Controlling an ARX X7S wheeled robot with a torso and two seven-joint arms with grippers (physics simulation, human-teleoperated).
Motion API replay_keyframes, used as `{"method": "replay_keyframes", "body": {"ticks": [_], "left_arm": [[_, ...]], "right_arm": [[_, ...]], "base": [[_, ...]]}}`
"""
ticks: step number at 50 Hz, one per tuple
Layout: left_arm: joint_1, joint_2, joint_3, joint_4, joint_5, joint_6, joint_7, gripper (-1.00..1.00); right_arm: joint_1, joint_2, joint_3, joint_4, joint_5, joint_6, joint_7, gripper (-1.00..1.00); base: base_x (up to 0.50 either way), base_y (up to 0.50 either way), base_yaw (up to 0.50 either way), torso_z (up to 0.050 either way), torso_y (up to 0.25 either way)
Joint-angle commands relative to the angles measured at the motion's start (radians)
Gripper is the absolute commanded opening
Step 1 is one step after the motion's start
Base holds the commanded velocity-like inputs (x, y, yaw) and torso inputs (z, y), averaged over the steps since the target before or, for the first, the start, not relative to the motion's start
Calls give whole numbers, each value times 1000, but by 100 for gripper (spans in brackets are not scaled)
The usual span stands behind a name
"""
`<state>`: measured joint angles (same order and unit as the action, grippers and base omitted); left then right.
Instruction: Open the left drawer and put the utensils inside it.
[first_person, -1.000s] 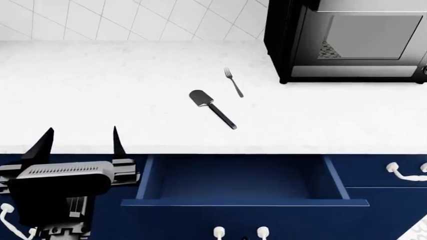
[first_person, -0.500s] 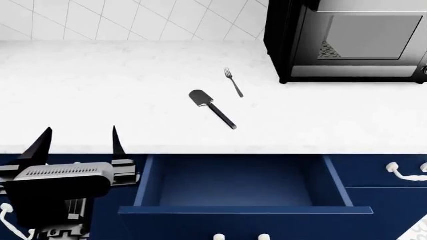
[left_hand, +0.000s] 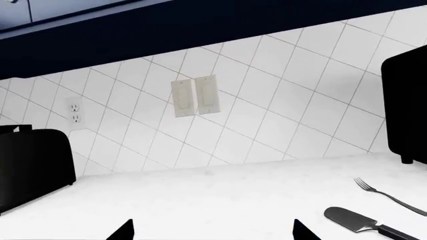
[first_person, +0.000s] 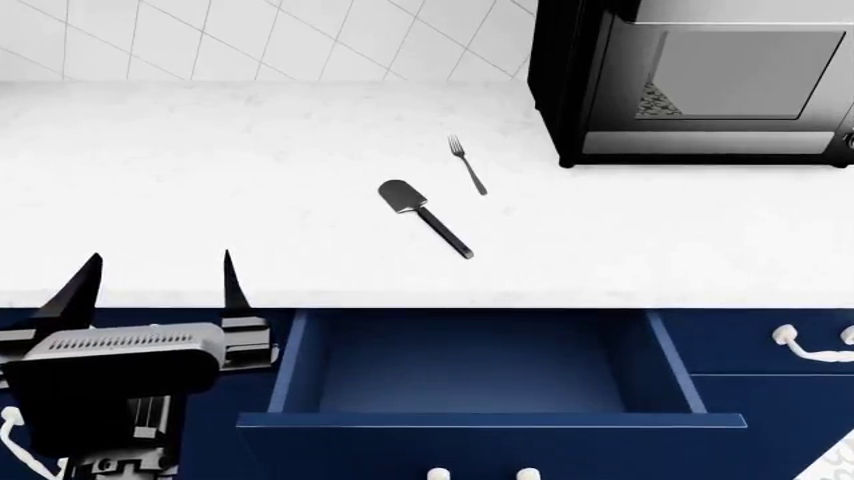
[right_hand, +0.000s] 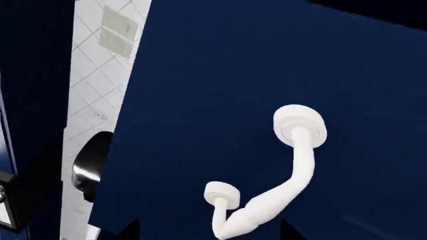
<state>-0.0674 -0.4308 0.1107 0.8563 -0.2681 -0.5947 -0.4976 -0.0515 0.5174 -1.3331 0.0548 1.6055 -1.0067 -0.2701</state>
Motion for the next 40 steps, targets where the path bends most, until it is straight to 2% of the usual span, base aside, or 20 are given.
{"method": "replay_keyframes", "body": {"ticks": [1, 8, 20, 26, 32, 40], "left_arm": [[-3, 0, -5, -1, -10, -1, -2, 100], [-4, 1, -8, -8, -16, 2, -2, 100], [-8, -2, -19, -1, -29, -5, -6, 100], [-6, -6, -32, 0, -38, -2, -5, 100], [-4, -11, -42, -2, -43, -2, -5, 100], [-8, -14, -50, -7, -50, -4, -6, 100]], "right_arm": [[-68, 126, 106, -291, -471, -6, 346, 100], [-99, 227, 200, -473, -728, 52, 571, 100], [-116, 357, 318, -663, -901, 143, 779, 100], [-89, 409, 364, -713, -912, 194, 850, 100], [3, 431, 399, -792, -892, 341, 948, 100], [99, 474, 437, -828, -815, 422, 983, 100]], "base": [[0, 0, 0, 0, 0], [0, 0, 0, 0, 0], [0, 0, 0, 0, 0], [0, 0, 0, 0, 0], [0, 0, 0, 0, 0], [0, 0, 0, 0, 0]]}}
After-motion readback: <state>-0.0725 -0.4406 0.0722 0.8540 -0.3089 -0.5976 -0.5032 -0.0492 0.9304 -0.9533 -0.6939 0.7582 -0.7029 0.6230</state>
